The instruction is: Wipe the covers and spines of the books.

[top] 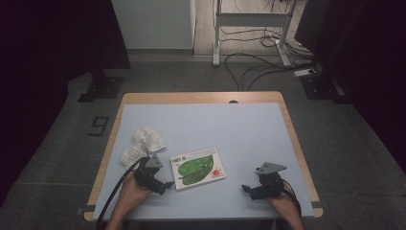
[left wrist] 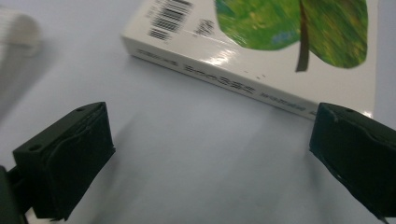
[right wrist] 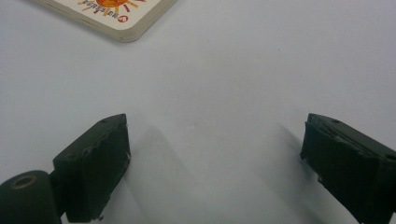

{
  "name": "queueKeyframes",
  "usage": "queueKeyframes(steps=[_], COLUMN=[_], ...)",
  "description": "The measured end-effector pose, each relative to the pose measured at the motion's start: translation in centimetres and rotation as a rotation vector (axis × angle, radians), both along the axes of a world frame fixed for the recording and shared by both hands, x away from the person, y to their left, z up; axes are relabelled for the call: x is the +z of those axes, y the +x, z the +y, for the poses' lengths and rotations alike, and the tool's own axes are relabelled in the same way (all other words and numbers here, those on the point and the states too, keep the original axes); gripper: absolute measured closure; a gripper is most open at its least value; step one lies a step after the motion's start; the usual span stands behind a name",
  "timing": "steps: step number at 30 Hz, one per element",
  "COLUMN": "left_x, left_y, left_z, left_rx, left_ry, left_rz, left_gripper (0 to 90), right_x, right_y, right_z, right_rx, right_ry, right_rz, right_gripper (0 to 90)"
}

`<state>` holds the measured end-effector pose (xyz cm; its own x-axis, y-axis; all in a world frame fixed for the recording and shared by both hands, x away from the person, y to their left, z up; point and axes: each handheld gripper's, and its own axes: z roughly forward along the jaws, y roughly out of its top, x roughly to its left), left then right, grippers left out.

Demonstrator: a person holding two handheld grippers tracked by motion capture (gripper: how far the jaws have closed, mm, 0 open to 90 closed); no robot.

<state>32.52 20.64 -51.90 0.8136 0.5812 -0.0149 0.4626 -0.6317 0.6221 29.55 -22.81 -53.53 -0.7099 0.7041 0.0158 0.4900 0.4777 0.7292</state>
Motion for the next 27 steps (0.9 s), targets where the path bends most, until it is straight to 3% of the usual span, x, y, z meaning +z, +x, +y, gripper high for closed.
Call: queueKeyframes(steps=[1,5,13,27], left_x=[-0.4,-0.6,-0.9,-1.0], left_y=[-0.1,-0.2,-0.6,-0.8], left_z=[-0.4,-0.5,-2.3,-3.3], left_rx=[-0.024,-0.033,-0.089,-0.105], left_ry=[0.009,-0.009,-0.065,-0.070], left_rz=[0.010,0.003,-0.011,-0.007], left_gripper=[0.0,0.0,0.0,0.0], right_x=[0.1,0.4,1.6,2.2], right_y=[0.1,0.3,1.8,5.8], right_z=[0.0,0.0,0.8,4.8], right_rx=[0.003,0.000,0.023,0.095], right_ry=[-0.004,-0.005,0.006,0.028], right_rz=[0.004,0.011,-0.009,0.009], right_gripper=[8.7,8.3,5.6,0.0])
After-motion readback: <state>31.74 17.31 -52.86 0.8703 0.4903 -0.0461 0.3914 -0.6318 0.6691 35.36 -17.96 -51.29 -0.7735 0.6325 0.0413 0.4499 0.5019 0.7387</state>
